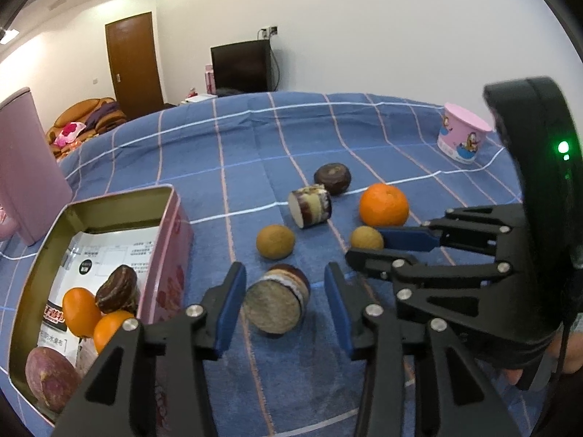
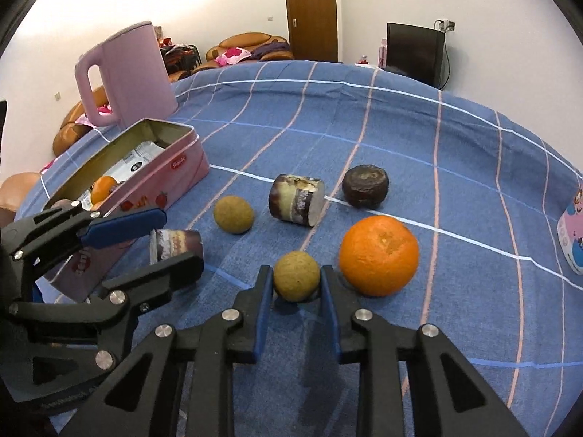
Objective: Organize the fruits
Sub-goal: 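Close left gripper on the striped roll cake while right gripper closes on the tan fruit, then lift the roll cake with left gripper while right gripper lifts the tan fruit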
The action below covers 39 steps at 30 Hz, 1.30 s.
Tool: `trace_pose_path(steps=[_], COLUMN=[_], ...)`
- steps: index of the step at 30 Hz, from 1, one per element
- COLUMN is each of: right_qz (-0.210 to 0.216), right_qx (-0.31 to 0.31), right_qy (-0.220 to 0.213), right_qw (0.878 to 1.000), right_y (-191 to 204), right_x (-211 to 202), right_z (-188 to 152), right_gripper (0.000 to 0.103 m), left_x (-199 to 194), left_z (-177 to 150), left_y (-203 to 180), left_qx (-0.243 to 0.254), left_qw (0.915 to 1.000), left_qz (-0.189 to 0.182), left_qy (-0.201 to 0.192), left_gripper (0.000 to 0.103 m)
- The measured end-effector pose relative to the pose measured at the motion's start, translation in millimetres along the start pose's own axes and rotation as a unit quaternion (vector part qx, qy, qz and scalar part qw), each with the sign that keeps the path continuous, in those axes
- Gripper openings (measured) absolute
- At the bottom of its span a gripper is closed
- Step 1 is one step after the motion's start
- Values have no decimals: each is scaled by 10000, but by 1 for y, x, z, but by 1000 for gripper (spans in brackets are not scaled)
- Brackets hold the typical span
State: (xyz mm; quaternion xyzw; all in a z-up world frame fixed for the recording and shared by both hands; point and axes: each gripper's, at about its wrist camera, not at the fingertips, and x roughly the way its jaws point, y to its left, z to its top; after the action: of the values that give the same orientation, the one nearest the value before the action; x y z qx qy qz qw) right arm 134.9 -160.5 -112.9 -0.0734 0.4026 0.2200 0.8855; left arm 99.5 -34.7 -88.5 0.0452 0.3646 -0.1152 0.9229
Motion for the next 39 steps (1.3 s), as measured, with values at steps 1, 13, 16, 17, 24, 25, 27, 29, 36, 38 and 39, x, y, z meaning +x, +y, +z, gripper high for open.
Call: trace_pose_path(steps=[1, 13, 16, 17, 24, 25, 27, 29, 36, 38, 39], right_qz=[-6, -47, -25, -23, -29, -37, -63, -84, -96, -96, -103], right_qx=[15, 174, 203, 201, 115, 105, 72, 58, 42, 40, 38], right_qy=[3, -228, -294, -329, -574, -595, -663, -717, -891, -929, -945], right_qw=[10000, 9996, 9994, 9993, 9983, 9982, 9978, 9974, 9960, 9956, 9955], right_y=[-1, -6, -7, -7, -3, -3, -1, -1, -1, -1, 0], right_x=[0, -9, -11, -12, -22, -23, -25, -28, -35, -36, -37], right_z=[0, -2, -2, -2, -4, -4, -4, -4, -6, -6, -6], right_gripper=[28, 28, 28, 28, 28, 28, 28, 28, 28, 28, 28], left_x=[2, 11, 8, 6, -4, -6, -8, -10, -18, -20, -21], left_z=[0, -1, -1, -1, -2, -3, -3, -2, -3, -3, -3], left_y=[1, -2, -1, -2, 1, 0, 0, -1, 0, 1, 1], left_qx=[-34, 38, 18, 26, -5, -1, 6, 9, -2, -16, -26], left_qw=[10000, 9996, 9998, 9998, 10000, 9999, 9998, 9997, 9990, 9988, 9986], left_qz=[5, -70, -74, -72, -1, 12, 51, 78, 132, 149, 155], left_qy=[52, 284, 209, 175, -72, -103, -171, -231, -432, -470, -495], left_gripper=[53, 40, 40, 40, 40, 40, 40, 40, 40, 40, 40])
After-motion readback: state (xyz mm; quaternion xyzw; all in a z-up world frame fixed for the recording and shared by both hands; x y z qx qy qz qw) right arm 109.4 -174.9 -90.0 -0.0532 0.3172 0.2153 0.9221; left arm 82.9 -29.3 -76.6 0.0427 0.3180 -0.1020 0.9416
